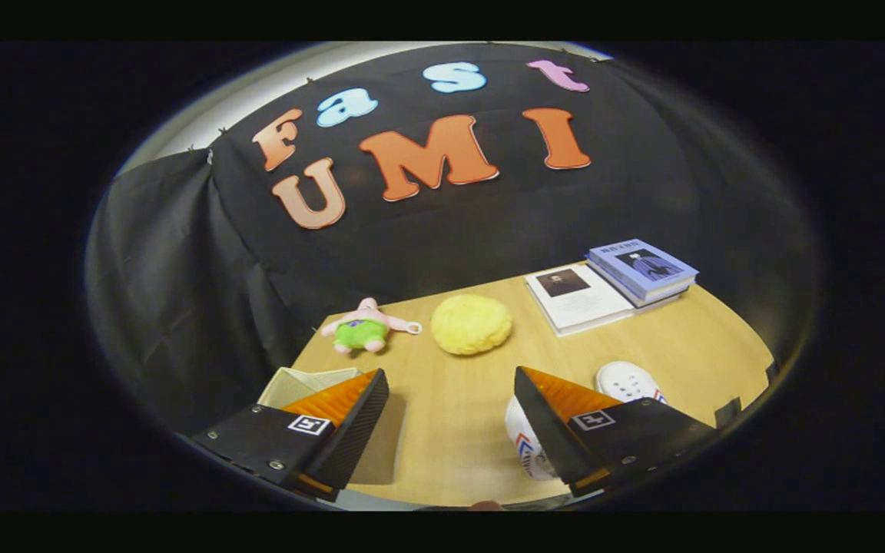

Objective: Open the storage box then place both shoes into the box .Put the left shoe in first, then the right shoe, with the right side of both shoes facing outward in a uniform manner.

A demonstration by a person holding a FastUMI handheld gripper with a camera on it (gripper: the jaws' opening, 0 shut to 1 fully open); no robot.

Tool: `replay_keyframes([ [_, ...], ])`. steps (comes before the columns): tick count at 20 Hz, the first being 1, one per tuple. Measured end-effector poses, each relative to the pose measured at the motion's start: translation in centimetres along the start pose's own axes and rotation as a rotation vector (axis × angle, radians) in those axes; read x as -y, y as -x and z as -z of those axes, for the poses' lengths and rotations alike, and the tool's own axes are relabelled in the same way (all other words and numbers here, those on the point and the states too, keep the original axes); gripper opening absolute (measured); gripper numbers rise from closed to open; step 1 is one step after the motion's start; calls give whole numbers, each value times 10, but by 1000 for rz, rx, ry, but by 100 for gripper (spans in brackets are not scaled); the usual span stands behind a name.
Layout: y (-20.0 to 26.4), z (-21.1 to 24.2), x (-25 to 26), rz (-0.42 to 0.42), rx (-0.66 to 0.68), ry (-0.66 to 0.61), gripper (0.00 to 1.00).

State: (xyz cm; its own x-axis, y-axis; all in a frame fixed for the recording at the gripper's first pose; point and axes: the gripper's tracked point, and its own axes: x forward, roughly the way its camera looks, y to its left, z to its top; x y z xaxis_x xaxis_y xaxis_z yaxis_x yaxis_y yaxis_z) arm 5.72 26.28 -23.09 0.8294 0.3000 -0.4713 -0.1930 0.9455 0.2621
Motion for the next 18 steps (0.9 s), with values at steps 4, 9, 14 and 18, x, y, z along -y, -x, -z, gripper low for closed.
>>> replay_keyframes([
  [4, -9, 37, 57, 111, -17, 22, 98],
  [9, -26, 95, 102, 163, -84, 16, 99],
  [14, -46, 145, 120, 150, -182, 13, 93],
  [18, -56, 172, 122, 119, -234, 2, 83],
])
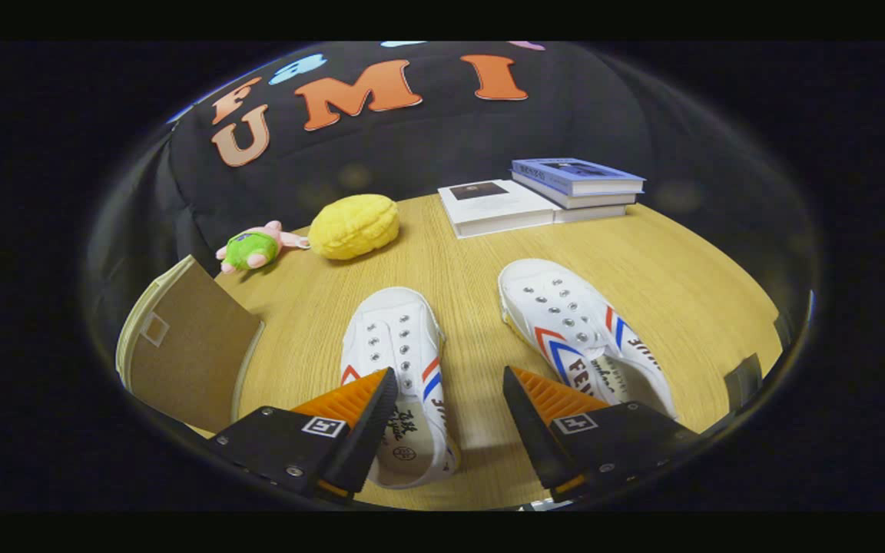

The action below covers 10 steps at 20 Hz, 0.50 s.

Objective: Open the storage box then place both shoes into the box .Put the left shoe in first, then the right shoe, with the right side of both shoes facing outward in a uniform manner.

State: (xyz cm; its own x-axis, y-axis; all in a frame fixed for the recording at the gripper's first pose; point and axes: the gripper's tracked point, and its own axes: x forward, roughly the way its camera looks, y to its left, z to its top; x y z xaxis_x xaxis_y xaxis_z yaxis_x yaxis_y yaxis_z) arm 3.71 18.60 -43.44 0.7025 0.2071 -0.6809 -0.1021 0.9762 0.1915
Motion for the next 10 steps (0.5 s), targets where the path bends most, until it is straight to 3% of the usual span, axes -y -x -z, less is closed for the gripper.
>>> replay_keyframes([
  [6, -12, 9, -4, -41, -37, -19, 65],
  [7, -12, 9, -7, -52, -38, -33, 57],
  [10, -14, 11, -10, -70, -62, -62, 48],
])
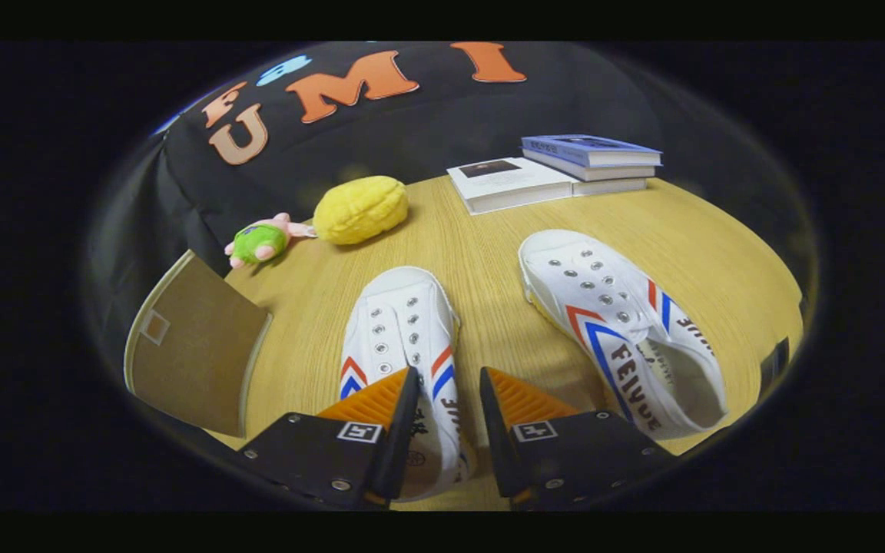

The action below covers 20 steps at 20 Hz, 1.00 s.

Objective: Open the storage box then place both shoes into the box .Put the left shoe in first, then the right shoe, with the right side of both shoes facing outward in a uniform manner.

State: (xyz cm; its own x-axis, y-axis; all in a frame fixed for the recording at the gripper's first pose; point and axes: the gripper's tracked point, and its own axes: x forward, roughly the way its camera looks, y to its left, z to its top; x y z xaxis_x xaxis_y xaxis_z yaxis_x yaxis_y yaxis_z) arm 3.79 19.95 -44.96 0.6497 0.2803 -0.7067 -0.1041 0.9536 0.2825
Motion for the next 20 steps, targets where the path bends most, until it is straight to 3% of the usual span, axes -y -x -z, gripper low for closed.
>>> replay_keyframes([
  [2, -1, 0, -8, -40, -12, 1, 34],
  [3, 3, -2, -8, -32, -4, -4, 24],
  [7, 4, -2, -9, -19, 9, -74, 1],
  [14, 33, -41, -27, -41, 45, -129, 0],
  [20, 68, -94, -89, -115, 106, -119, 0],
])
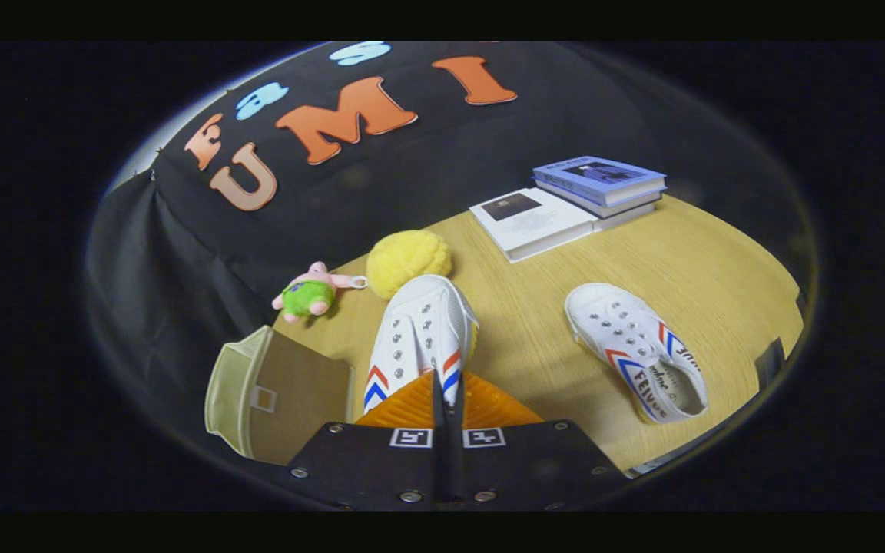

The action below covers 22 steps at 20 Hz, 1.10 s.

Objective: Open the storage box then place both shoes into the box .Put the left shoe in first, then the right shoe, with the right side of both shoes facing outward in a uniform manner.

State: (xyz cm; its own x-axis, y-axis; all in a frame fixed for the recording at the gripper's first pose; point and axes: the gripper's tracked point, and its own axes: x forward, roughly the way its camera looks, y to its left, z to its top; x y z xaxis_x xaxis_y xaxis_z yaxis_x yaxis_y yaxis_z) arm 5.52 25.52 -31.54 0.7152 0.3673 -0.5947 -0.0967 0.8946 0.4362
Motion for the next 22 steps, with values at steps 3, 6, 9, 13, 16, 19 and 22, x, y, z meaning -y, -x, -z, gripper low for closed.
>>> replay_keyframes([
  [3, 5, -17, -51, -60, 25, 14, 0],
  [6, 4, -22, -101, -105, 48, 26, 0],
  [9, -4, -12, -150, -165, 35, 45, 0],
  [13, -14, 14, -205, -219, 10, 70, 0],
  [16, -24, 44, -232, -241, -26, 75, 0],
  [19, -35, 65, -251, -238, -31, 71, 0],
  [22, -39, 85, -265, -237, -47, 85, 0],
])
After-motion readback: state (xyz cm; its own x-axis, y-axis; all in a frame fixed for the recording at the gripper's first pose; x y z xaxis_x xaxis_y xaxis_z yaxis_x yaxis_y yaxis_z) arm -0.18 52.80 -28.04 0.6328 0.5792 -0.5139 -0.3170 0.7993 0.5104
